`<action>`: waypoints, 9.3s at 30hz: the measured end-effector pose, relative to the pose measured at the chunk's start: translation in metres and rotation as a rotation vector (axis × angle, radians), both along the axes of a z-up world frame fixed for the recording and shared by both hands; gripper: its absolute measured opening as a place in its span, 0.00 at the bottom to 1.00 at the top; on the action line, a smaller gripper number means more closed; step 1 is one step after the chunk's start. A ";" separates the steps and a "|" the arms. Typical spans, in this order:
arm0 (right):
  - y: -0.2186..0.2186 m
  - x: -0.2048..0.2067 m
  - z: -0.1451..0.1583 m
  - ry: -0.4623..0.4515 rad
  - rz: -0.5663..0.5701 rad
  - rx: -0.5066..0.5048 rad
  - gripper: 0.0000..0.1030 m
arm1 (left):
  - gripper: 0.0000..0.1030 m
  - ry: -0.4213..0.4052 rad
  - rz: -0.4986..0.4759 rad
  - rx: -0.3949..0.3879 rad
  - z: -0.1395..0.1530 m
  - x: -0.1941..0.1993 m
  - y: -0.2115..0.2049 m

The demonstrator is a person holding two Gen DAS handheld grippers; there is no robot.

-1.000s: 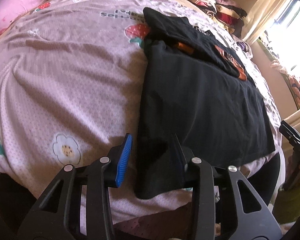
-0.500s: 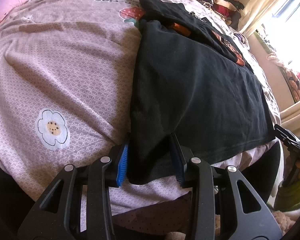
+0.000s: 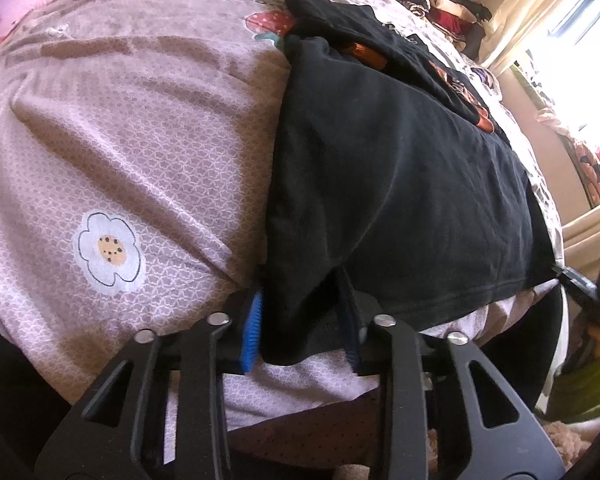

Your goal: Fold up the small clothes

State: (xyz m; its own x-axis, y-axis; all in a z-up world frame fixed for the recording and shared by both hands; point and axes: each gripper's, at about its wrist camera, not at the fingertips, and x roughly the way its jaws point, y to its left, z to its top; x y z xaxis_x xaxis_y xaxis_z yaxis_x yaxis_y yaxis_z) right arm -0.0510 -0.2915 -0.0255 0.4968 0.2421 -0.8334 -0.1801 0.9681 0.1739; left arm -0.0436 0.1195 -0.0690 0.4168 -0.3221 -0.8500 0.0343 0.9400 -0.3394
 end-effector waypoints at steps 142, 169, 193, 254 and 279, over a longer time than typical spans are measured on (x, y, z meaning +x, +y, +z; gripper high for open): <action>0.016 0.331 -0.006 -0.153 -0.197 0.011 0.01 | 0.03 -0.275 -0.024 0.279 0.042 0.298 -0.047; -0.017 0.321 0.003 -0.212 -0.246 -0.014 0.07 | 0.03 -0.307 0.049 0.227 0.047 0.303 -0.018; -0.031 0.327 0.005 -0.252 -0.331 0.034 0.08 | 0.03 -0.303 0.143 0.197 0.048 0.303 0.003; -0.039 0.220 -0.010 -0.130 -0.291 0.096 0.11 | 0.33 -0.123 0.158 0.057 0.029 0.201 -0.002; -0.045 0.180 -0.014 -0.156 -0.371 0.031 0.41 | 0.25 -0.134 0.143 0.135 0.032 0.164 -0.019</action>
